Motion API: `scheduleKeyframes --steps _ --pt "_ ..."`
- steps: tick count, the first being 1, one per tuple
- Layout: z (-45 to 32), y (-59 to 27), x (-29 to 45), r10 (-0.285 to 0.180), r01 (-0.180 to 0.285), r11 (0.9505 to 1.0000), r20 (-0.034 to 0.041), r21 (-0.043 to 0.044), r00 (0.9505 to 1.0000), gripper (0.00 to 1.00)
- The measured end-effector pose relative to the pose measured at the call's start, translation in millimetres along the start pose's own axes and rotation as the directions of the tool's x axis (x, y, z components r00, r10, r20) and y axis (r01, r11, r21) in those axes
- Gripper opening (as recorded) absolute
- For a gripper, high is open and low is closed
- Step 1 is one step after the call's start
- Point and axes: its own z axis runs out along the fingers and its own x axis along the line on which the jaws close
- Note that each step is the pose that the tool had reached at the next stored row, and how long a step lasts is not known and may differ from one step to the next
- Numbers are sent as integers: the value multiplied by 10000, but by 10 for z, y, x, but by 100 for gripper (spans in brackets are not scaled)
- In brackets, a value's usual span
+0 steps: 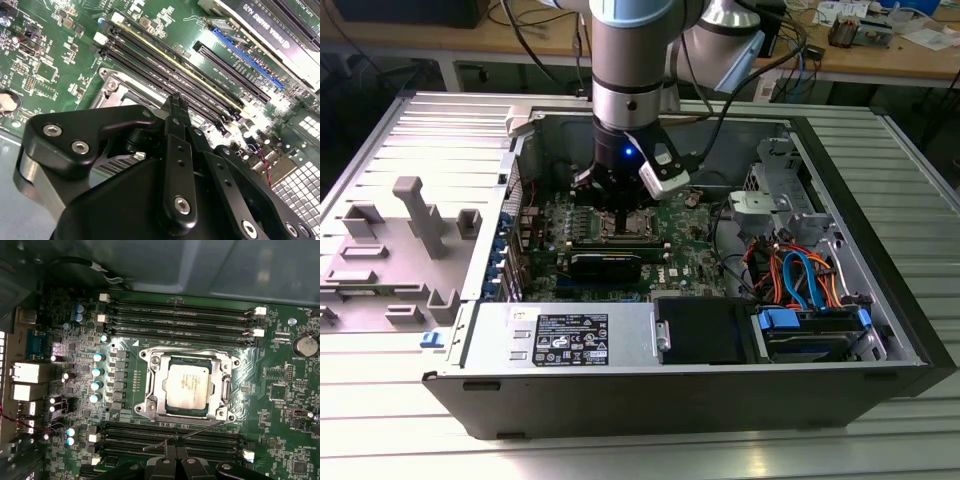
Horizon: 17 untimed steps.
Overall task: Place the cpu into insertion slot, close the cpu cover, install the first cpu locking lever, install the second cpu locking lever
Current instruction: 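Install the second cpu locking lever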
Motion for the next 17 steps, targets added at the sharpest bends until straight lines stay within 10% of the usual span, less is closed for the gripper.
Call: scheduleKeyframes --steps 6,9,17 --pt "5 0 0 -94 89 9997 -220 -242 9997 11" --pt "10 -2 1 -107 91 9994 -499 -327 9987 11" --pt "66 -26 3 -112 94 9994 -553 -334 9984 11"
